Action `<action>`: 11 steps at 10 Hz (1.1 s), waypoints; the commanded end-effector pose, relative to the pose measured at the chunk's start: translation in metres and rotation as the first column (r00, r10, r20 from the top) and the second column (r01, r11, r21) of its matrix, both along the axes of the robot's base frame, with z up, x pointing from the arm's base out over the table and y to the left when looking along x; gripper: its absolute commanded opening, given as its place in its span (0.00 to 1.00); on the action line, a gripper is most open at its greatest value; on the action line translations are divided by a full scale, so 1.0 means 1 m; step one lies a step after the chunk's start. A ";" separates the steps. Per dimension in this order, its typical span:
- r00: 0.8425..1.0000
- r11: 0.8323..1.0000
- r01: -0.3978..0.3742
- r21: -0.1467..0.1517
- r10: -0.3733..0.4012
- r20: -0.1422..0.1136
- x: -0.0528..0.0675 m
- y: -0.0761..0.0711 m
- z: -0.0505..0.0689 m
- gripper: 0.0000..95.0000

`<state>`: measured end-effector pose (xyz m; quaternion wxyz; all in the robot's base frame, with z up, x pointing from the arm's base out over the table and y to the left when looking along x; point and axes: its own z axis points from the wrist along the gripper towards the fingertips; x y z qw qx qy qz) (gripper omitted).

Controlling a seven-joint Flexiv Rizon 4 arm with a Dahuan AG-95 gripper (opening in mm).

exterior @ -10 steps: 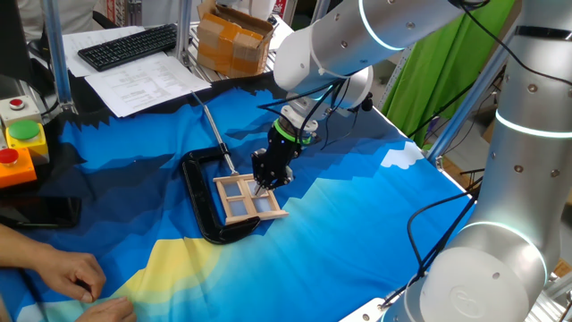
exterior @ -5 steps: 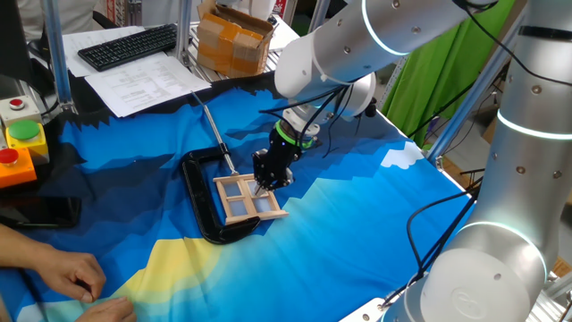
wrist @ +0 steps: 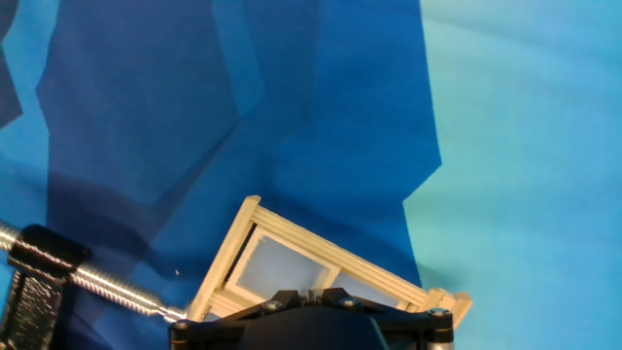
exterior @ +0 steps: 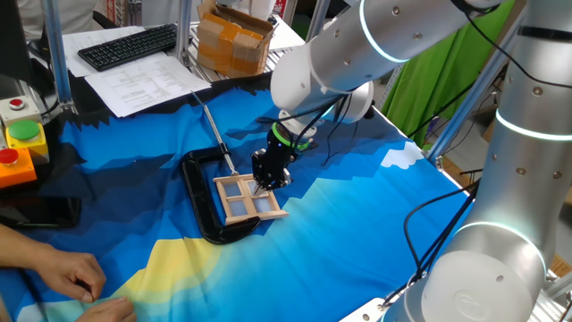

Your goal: Open a sliding window

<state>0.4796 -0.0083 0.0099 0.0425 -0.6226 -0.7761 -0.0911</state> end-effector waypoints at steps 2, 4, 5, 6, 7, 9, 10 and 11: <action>1.000 1.000 0.014 -0.008 -0.014 -0.008 0.000 0.000 0.000 0.00; 1.000 1.000 0.023 -0.021 -0.023 -0.013 0.000 0.000 0.000 0.00; 1.000 0.999 0.027 -0.025 -0.027 -0.015 0.000 0.000 0.000 0.00; 0.999 0.999 0.028 -0.031 -0.029 -0.025 0.000 0.000 0.000 0.00; 0.999 0.999 0.027 -0.034 -0.028 -0.032 0.000 0.000 0.000 0.00; 0.999 0.999 0.027 -0.040 -0.029 -0.042 0.000 0.000 0.000 0.00; 0.999 0.999 0.028 -0.040 -0.029 -0.041 -0.001 0.001 0.000 0.00; 0.999 0.999 0.027 -0.041 -0.029 -0.041 -0.001 0.001 -0.001 0.00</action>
